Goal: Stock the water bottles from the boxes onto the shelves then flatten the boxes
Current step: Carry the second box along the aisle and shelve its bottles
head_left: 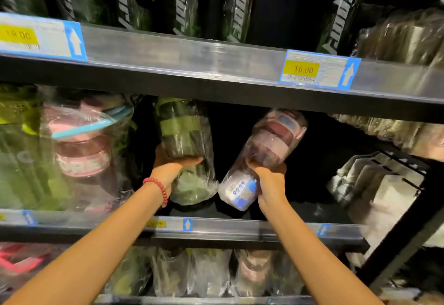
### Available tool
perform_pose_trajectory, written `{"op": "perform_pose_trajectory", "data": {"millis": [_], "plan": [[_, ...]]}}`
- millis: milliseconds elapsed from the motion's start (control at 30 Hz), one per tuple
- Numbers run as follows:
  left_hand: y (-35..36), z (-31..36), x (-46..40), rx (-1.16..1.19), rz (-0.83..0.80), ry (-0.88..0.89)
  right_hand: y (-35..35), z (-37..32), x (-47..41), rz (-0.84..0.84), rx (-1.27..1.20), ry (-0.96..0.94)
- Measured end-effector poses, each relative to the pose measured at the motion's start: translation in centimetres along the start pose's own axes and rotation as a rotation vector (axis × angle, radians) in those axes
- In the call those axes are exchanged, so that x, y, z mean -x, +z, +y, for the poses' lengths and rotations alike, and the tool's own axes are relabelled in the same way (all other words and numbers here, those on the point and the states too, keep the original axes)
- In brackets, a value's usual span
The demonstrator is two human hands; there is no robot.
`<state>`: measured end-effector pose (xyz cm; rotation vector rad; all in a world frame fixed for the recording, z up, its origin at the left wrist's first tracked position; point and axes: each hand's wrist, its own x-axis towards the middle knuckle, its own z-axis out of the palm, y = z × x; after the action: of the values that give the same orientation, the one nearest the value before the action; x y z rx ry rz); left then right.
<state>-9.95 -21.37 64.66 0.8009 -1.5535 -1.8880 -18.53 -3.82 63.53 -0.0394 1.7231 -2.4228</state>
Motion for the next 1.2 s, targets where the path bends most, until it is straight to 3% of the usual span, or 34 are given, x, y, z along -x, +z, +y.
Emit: {"op": "perform_pose_trajectory", "data": {"millis": [167,500,733,867,1200], "plan": [[-0.5,-1.7,0.0,-0.049,0.011,-0.145,-0.6,1.4,0.2,-0.089,0.206,-0.15],[-0.6,-1.6,0.0,-0.092,0.059,-0.031,0.6,2.7,1.0,-0.182,0.538,-0.445],[-1.7,-1.7,1.0,-0.368,-0.124,0.03,-0.2,2.0,0.8,-0.137,0.668,-0.442],[-1.6,-1.8,1.3,-0.411,-0.088,0.118,-0.3,2.0,1.6,-0.161,0.739,-0.475],[-1.1,-2.3,-0.2,-0.311,0.042,0.1,0.8,1.8,1.6,-0.189,0.96,-0.305]]}}
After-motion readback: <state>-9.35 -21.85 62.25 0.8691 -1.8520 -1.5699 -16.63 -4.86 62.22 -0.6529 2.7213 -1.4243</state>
